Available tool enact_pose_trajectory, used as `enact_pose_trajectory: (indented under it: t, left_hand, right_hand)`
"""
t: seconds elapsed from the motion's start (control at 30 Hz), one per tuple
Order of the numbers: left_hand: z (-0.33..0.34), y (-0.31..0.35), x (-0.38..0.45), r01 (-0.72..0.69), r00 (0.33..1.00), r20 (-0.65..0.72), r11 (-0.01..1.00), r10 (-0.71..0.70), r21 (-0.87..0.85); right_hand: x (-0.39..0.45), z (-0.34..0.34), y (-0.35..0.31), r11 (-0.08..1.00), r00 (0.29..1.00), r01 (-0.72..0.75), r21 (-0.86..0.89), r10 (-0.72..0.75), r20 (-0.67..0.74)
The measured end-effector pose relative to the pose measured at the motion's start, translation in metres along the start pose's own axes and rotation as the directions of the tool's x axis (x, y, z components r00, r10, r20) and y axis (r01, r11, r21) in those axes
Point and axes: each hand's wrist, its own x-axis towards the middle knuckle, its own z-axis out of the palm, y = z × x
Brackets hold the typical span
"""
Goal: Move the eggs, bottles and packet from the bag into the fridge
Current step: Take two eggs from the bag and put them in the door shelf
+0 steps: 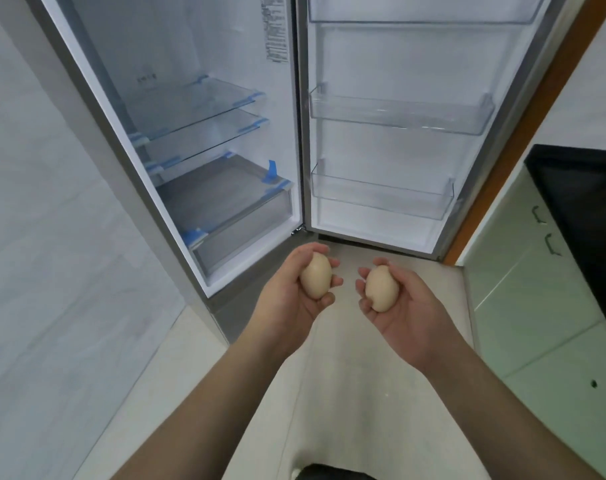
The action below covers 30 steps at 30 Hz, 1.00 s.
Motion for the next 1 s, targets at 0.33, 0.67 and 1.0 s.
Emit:
enact_pose_trajectory:
  t: [0.33, 0.67, 1.0]
  left_hand:
    - [-0.013, 0.080, 0.091, -0.021, 0.996, 0.088, 0.996, 0.029, -0.091]
    - [0.029, 0.120, 0.187, -0.062, 0.979, 0.192, 0.996, 0.073, -0.062]
    - [0.088, 0.129, 0.281, -0.107, 0.985, 0.141, 0.993, 0.098, 0.056]
  right_hand:
    - [0.092, 0.060, -0.039, 0.991, 0.990, 0.135, 0.004, -0.135, 0.032]
    - [0.167, 0.080, -0.119, 0.966, 0.961, 0.257, -0.012, -0.254, 0.110]
    - [0.243, 0.058, -0.207, 0.964, 0.955, 0.265, -0.033, -0.257, 0.150]
